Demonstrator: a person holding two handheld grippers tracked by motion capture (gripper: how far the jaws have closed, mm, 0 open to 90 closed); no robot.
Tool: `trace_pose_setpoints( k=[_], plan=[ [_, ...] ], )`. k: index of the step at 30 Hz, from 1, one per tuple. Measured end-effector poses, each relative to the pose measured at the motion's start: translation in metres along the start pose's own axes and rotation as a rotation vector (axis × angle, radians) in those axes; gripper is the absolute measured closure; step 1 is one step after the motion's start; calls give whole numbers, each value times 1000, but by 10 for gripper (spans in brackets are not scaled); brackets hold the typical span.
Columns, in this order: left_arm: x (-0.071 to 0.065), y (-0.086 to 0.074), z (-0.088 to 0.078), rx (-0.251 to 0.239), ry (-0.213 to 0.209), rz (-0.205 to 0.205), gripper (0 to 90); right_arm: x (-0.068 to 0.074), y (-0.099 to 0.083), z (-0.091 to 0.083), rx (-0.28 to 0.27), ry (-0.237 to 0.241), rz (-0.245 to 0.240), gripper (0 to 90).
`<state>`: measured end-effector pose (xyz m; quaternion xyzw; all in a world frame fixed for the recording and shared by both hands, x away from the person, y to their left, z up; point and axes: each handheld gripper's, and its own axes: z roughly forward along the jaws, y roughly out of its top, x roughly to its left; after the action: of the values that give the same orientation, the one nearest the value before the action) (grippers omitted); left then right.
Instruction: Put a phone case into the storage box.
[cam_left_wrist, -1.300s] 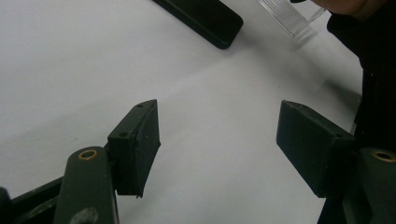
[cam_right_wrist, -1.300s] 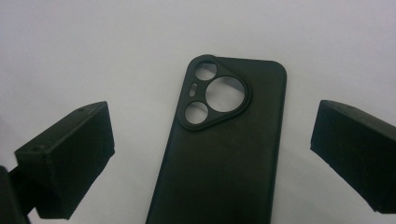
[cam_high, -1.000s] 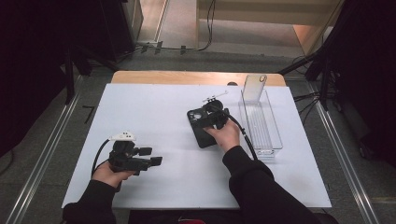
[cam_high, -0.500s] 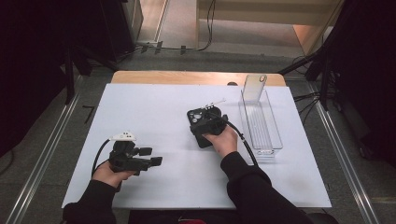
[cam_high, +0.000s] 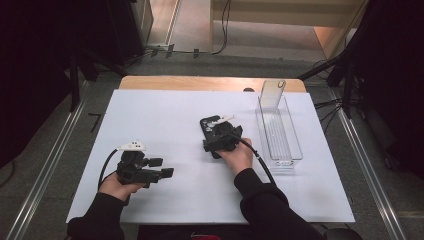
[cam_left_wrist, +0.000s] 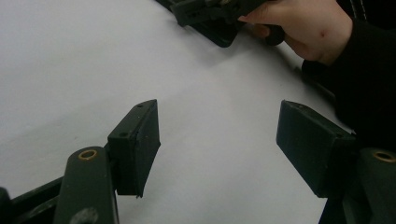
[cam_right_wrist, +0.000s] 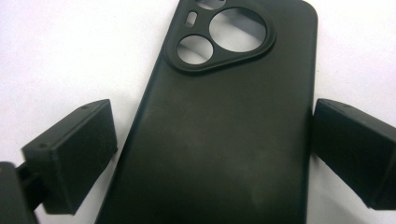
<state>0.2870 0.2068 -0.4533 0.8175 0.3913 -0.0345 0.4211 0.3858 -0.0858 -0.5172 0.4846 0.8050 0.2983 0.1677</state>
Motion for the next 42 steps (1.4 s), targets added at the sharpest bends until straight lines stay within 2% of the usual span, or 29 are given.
trace_pose_setpoints(
  k=[8, 20, 28, 31, 35, 37, 42],
  plan=[
    [0, 0, 0, 0, 2, 2, 304, 1, -7, -2, -53, -12, 17, 63],
    [0, 0, 0, 2, 0, 2, 304, -1, -9, -6, -68, -9, 28, 135],
    [0, 0, 0, 2, 3, -2, 304, -8, -7, -10, -45, 37, 45, 148],
    [0, 0, 1, 1, 1, -2, 304, -12, -6, -13, -44, 70, 84, 148],
    [0, 0, 1, 4, 0, -4, 304, -15, -3, -21, -57, 104, 98, 148],
    [0, 1, 1, 3, 1, -5, 304, -15, -1, -26, -63, 106, 88, 150],
    [0, 1, 1, 1, -2, -9, 304, -14, 2, -38, -71, 143, 85, 150]
  ],
)
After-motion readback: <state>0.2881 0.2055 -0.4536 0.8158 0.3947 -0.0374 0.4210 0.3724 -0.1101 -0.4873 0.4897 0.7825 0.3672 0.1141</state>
